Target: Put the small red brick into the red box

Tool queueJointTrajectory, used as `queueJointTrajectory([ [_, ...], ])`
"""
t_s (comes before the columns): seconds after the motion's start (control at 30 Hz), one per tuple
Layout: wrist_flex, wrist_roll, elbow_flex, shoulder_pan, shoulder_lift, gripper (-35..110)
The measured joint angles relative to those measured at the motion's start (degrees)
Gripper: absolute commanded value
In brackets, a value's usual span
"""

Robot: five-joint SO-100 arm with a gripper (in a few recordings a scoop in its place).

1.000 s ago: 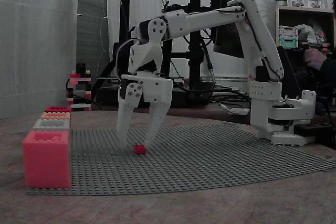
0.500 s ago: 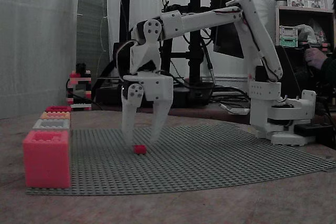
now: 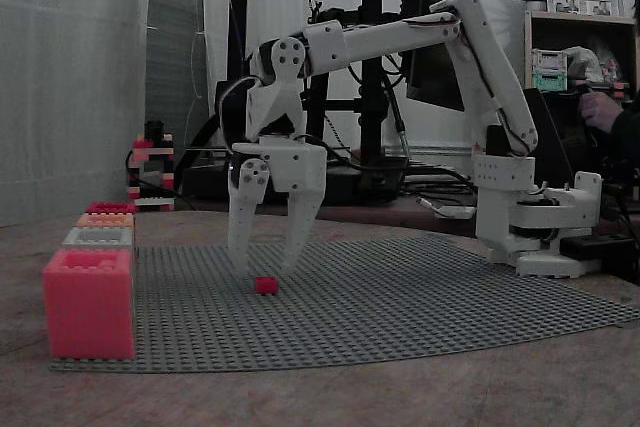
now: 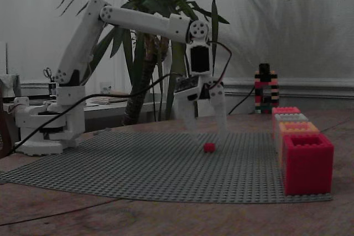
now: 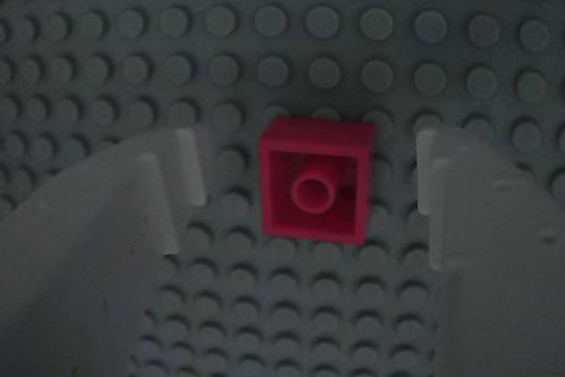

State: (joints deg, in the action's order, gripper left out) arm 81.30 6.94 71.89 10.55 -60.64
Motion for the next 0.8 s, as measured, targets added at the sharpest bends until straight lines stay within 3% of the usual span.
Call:
queueJointTrajectory([
  [0.8,-2.99,-0.26,-0.09,1.76,2.37,16],
])
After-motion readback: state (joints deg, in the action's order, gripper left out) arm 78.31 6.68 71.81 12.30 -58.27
